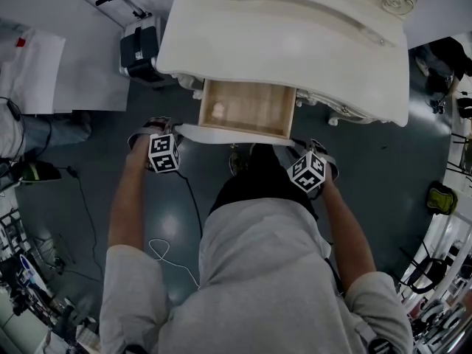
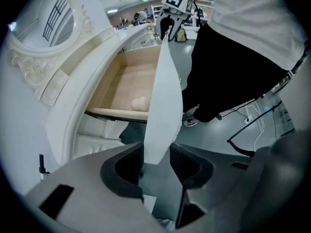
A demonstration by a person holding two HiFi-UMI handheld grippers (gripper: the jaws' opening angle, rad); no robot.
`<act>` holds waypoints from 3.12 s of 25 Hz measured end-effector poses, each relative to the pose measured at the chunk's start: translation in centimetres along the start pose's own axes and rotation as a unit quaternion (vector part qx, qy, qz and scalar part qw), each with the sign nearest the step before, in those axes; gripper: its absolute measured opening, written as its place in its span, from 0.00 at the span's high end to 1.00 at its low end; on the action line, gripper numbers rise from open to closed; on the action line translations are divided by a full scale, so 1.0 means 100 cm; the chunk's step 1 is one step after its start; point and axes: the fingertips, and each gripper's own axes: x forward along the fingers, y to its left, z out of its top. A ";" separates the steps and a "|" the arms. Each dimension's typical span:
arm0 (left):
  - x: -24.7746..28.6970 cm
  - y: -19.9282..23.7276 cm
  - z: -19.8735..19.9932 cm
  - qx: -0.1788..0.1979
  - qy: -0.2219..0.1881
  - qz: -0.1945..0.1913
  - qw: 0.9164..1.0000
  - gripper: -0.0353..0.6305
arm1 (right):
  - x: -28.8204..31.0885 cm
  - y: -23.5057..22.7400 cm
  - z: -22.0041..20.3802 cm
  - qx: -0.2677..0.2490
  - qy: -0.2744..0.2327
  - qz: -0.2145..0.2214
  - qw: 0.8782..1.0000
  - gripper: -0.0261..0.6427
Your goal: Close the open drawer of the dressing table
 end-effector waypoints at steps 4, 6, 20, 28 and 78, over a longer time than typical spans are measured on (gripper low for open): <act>0.001 0.002 0.000 0.001 0.001 -0.001 1.000 0.70 | 0.001 -0.003 0.000 0.000 0.002 -0.003 1.000 0.78; 0.001 0.003 0.000 0.002 0.001 -0.001 1.000 0.70 | 0.001 -0.003 0.001 0.001 0.001 -0.002 1.000 0.78; 0.004 0.018 0.001 0.009 0.007 0.004 1.000 0.70 | 0.005 -0.017 0.006 -0.010 0.001 -0.008 1.000 0.78; 0.005 0.030 0.004 0.006 0.008 0.004 1.000 0.70 | 0.007 -0.030 0.008 -0.010 0.000 -0.008 1.000 0.78; 0.018 0.073 0.008 -0.011 0.026 0.016 0.999 0.70 | 0.020 -0.073 0.018 -0.021 -0.006 -0.004 1.000 0.78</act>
